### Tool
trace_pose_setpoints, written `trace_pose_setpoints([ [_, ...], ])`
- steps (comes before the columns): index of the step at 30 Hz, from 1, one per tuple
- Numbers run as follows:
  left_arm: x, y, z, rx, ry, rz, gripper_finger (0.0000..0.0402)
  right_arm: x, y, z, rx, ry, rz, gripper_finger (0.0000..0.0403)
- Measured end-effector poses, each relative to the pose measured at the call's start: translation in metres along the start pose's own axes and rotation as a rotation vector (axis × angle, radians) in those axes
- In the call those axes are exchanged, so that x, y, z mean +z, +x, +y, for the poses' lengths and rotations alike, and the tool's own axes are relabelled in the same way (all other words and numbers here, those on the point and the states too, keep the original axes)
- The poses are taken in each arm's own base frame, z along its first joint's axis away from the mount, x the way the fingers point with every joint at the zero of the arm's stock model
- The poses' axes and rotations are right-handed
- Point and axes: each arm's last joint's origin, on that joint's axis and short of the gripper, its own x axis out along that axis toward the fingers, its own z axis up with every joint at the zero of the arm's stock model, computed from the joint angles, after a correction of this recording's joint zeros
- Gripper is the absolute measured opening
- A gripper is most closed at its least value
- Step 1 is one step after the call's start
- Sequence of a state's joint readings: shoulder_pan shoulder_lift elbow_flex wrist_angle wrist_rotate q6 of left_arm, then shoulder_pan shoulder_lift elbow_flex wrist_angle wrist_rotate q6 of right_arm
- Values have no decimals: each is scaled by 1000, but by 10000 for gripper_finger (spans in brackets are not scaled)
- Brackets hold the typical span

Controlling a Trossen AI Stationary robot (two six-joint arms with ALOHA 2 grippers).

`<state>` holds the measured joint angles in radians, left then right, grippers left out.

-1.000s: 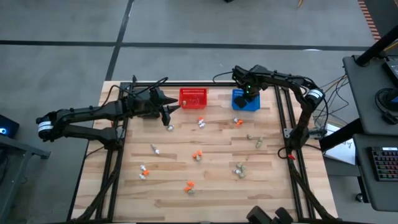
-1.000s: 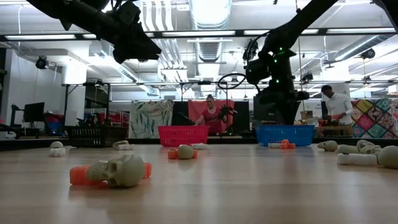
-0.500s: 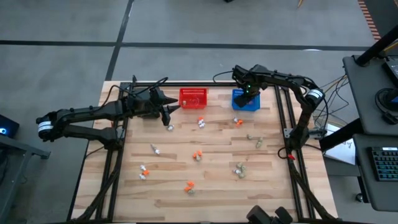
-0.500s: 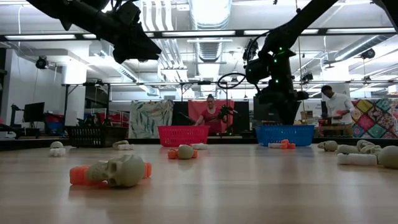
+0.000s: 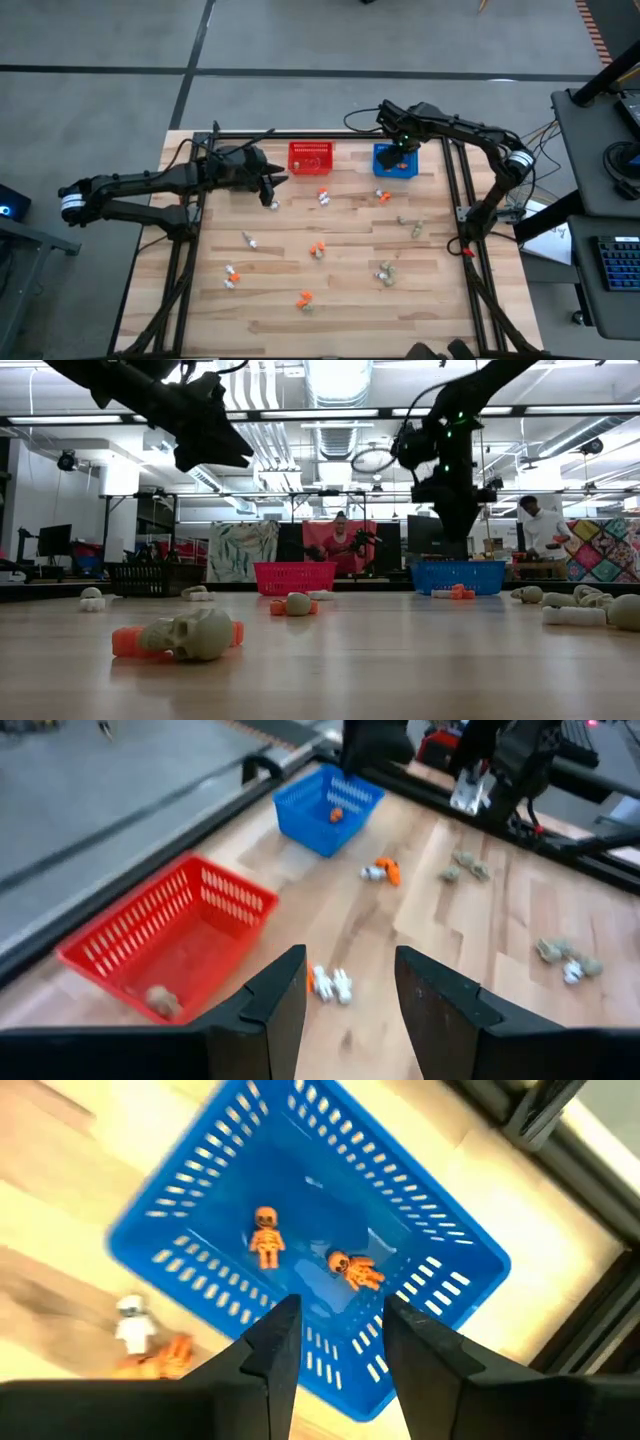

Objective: Sort Halloween decoration
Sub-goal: Put the white skull toy into the red bin

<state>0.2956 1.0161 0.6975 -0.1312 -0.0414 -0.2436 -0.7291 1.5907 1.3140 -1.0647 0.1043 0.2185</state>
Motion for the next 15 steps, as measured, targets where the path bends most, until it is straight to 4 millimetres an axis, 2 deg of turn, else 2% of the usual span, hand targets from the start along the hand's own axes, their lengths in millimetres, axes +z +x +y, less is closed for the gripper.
trace_pose_setpoints([
  [10, -21, -3, -18, -34, -86, 185, 136, -22, -56, 39, 110, -111, -269, 107],
  [15, -34, -7, -23, 23, -128, 278, 136, -33, -82, 62, 180, -179, -440, 102],
])
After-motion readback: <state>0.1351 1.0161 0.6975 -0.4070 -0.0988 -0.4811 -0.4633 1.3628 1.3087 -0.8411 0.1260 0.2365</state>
